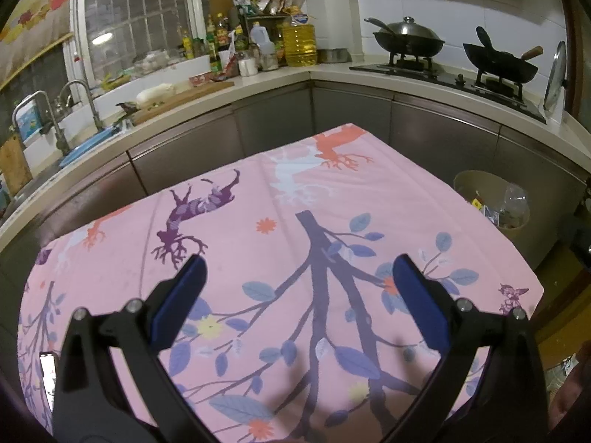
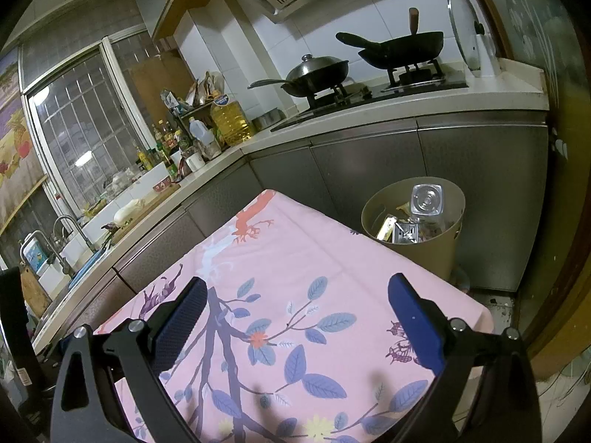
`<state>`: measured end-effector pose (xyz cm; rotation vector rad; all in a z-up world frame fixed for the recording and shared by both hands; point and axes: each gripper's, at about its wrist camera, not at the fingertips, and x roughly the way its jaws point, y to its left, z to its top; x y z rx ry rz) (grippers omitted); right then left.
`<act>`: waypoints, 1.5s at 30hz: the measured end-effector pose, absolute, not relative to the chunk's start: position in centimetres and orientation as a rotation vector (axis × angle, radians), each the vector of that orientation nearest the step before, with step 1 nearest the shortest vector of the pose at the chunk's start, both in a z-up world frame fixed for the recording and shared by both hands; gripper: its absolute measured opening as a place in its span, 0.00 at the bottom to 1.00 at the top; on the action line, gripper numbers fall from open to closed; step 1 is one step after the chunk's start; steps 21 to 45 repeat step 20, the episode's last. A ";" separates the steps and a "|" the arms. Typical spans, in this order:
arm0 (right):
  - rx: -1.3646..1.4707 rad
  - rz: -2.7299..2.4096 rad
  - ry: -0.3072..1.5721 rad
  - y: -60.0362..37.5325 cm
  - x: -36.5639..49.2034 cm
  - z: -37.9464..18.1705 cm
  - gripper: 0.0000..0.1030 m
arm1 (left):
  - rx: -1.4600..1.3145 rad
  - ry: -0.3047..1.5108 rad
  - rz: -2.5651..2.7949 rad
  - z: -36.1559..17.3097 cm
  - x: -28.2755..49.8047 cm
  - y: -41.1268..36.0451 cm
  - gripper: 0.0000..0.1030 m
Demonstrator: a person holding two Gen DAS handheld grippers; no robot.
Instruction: Collect trash
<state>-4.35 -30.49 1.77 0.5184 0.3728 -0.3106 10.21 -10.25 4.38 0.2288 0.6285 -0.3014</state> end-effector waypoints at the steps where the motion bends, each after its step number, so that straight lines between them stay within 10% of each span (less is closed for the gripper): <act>1: 0.518 -0.311 0.373 -30.5 -4.3 1.8 0.92 | 0.229 0.631 -0.304 4.3 10.2 -10.3 0.94; 45: 0.518 -0.306 0.385 -30.0 -4.4 0.8 0.92 | 0.227 0.650 -0.328 3.7 10.3 -10.5 0.94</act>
